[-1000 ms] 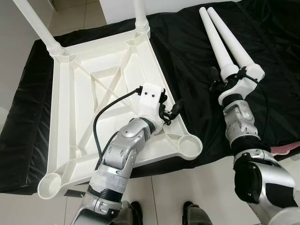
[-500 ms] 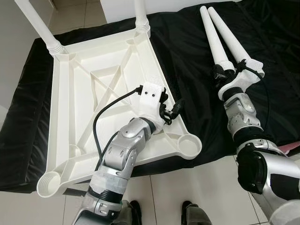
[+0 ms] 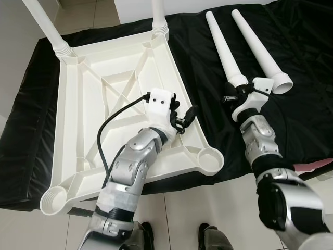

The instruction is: Building children table

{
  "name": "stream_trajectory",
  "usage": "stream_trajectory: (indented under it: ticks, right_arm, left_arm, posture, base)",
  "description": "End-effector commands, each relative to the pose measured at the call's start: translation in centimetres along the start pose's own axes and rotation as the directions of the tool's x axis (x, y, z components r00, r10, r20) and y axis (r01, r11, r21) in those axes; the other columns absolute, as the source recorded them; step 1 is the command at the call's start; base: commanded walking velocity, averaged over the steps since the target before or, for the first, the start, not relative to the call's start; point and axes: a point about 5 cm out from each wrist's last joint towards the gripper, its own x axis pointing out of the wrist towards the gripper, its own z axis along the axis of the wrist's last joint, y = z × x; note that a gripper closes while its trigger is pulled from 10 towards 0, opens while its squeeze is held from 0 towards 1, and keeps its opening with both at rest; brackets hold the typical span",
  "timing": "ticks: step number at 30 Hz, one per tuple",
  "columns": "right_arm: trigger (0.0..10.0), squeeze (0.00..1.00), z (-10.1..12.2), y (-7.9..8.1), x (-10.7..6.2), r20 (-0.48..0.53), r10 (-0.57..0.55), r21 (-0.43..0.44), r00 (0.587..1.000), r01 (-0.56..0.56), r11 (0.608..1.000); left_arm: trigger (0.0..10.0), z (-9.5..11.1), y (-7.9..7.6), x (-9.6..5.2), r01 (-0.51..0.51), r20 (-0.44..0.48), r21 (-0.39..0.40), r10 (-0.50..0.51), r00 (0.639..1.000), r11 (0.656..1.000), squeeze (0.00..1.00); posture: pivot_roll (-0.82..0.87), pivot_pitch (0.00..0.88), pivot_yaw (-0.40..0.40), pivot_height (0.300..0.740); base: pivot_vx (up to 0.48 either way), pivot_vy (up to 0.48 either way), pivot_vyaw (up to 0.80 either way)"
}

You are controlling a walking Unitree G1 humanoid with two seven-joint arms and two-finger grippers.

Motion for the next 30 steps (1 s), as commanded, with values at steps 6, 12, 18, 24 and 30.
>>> stream_trajectory:
  ticks: [6, 12, 18, 24, 30]
  right_arm:
    - [10.0, 0.00, 1.1, 0.9, -1.3, 0.133, -0.030, -0.112, 0.991, 0.046, 0.993]
    - [10.0, 0.00, 1.2, 1.2, -2.4, 0.168, -0.079, -0.130, 0.983, 0.102, 0.986]
    - [10.0, 0.00, 0.9, 1.7, -3.1, 0.157, -0.083, -0.141, 0.984, 0.105, 0.984]
    - [10.0, 0.00, 0.8, 1.1, -3.7, 0.146, -0.126, -0.218, 0.981, 0.156, 0.963]
    - [10.0, 0.00, 1.1, 0.2, -4.1, 0.145, -0.201, -0.334, 0.969, 0.239, 0.912]
  left_arm:
    - [10.0, 0.3, 1.5, 0.1, -0.100, -0.002, -0.019, 0.100, 0.995, 0.995, 0.00]
    - [10.0, 0.3, 2.6, -0.1, -0.116, -0.027, -0.010, 0.116, 0.993, 0.993, 0.00]
    - [10.0, 1.2, 3.7, -0.3, -0.122, 0.002, -0.005, 0.122, 0.993, 0.993, 0.00]
    - [10.0, 1.7, 4.1, -0.3, -0.126, 0.021, 0.003, 0.126, 0.992, 0.992, 0.00]
    - [10.0, 1.7, 4.4, -0.6, -0.148, 0.049, 0.010, 0.147, 0.988, 0.989, 0.00]
  posture:
    - [-0.01, 0.120, 0.080, 0.740]
    - [-0.03, 0.087, 0.084, 0.740]
    - [-0.04, 0.066, 0.087, 0.740]
    - [-0.04, 0.056, 0.087, 0.740]
    - [-0.06, 0.051, 0.082, 0.740]
  base:
    - [0.000, 0.000, 0.00]
    - [0.000, 0.000, 0.00]
    - [0.000, 0.000, 0.00]
    - [0.000, 0.000, 0.00]
    - [0.000, 0.000, 0.00]
